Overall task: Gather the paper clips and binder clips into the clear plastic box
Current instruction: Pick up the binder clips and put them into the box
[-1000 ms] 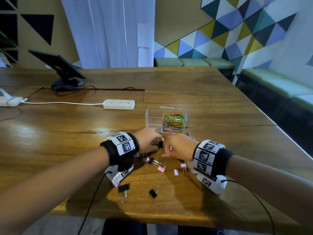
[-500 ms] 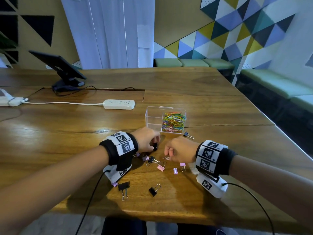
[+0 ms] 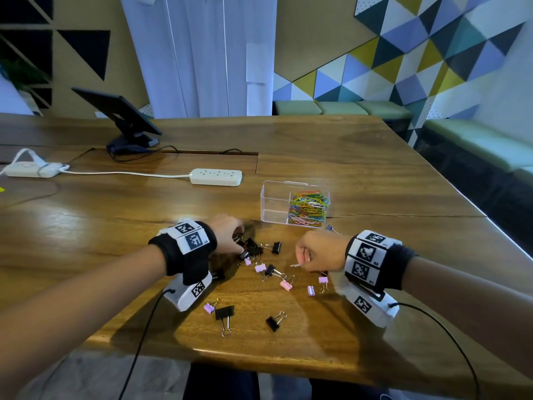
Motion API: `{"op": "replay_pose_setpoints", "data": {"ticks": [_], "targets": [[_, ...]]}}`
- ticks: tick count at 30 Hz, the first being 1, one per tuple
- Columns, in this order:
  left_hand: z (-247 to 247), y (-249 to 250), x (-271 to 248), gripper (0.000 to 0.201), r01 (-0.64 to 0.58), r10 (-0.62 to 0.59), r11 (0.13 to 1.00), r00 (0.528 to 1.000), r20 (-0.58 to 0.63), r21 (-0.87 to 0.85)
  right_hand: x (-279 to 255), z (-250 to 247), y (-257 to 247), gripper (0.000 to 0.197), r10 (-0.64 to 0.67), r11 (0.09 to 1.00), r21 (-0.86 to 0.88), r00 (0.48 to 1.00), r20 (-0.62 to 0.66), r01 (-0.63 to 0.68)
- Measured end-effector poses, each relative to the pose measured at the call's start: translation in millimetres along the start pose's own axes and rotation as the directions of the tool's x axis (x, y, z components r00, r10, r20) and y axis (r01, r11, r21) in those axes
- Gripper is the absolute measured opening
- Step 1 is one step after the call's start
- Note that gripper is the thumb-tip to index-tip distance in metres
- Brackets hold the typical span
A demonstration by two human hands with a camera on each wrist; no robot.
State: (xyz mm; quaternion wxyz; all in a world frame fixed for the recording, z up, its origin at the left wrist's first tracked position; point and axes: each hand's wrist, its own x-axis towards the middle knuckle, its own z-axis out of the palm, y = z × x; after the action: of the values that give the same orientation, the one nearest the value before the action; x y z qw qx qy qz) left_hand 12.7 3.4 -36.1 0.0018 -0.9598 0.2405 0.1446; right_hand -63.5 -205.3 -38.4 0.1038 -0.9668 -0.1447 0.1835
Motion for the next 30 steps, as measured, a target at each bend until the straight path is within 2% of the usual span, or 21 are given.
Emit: {"op": "replay_pose_setpoints", "data": {"ticks": [3,6,8,10,12,16,19,22,24,26,28,30], "targets": [[2.9,-3.2,-4.5,0.049,-0.029,0.030,0.998,0.999,0.025,-0.051,3.8,-23.2,2.5,0.010,0.033,0.999,0.016,0.979,-0.203,-0.030],[3.1,-8.7,-9.1,0.047,-0.085,0.089,0.993,0.995,0.042,-0.086,11.4,-48.7,14.3,0.005,0.088,0.995,0.078,0.895,-0.437,-0.059],[1.6,-11.7,-13.3,0.049,-0.092,0.099,0.990,0.993,0.067,-0.103,17.9,-60.4,22.6,0.010,0.130,0.991,0.098,0.834,-0.536,-0.092],[0.5,-14.6,-16.7,0.053,-0.078,0.090,0.988,0.992,0.091,-0.132,23.2,-66.1,28.4,0.014,0.185,0.982,0.127,0.808,-0.559,-0.137],[-2.0,-18.4,-19.7,0.058,-0.073,0.092,0.984,0.989,0.112,-0.162,26.3,-66.7,32.4,0.014,0.212,0.977,0.126,0.814,-0.540,-0.170],[-7.6,-25.4,-30.4,0.076,-0.071,0.106,0.982,0.975,0.195,-0.178,17.0,-61.0,36.1,0.011,0.151,0.988,0.070,0.819,-0.553,-0.135],[-6.7,-29.8,-39.7,0.087,-0.060,0.111,0.979,0.957,0.270,-0.194,-4.7,-53.4,37.2,0.008,0.083,0.996,0.008,0.855,-0.513,-0.092],[-2.1,-31.9,-46.5,0.093,-0.052,0.107,0.983,0.943,0.316,-0.179,-27.6,-41.7,44.6,0.013,0.131,0.988,-0.024,0.915,-0.383,-0.152],[2.1,-30.3,-50.2,0.093,-0.053,0.102,0.985,0.947,0.303,-0.166,-40.6,-35.7,47.9,0.031,0.219,0.968,-0.076,0.952,-0.212,-0.239],[6.5,-28.1,-52.0,0.090,-0.055,0.098,0.984,0.960,0.261,-0.168,-49.5,-29.9,50.6,0.062,0.286,0.951,-0.108,0.957,-0.052,-0.291],[9.4,-26.6,-51.5,0.080,-0.063,0.105,0.979,0.970,0.217,-0.193,-53.0,-23.4,54.7,0.078,0.299,0.953,-0.059,0.954,0.028,-0.297],[10.1,-26.4,-49.8,0.066,-0.067,0.115,0.967,0.976,0.185,-0.246,-52.6,-17.5,59.0,0.083,0.282,0.959,0.023,0.958,0.051,-0.283]]}}
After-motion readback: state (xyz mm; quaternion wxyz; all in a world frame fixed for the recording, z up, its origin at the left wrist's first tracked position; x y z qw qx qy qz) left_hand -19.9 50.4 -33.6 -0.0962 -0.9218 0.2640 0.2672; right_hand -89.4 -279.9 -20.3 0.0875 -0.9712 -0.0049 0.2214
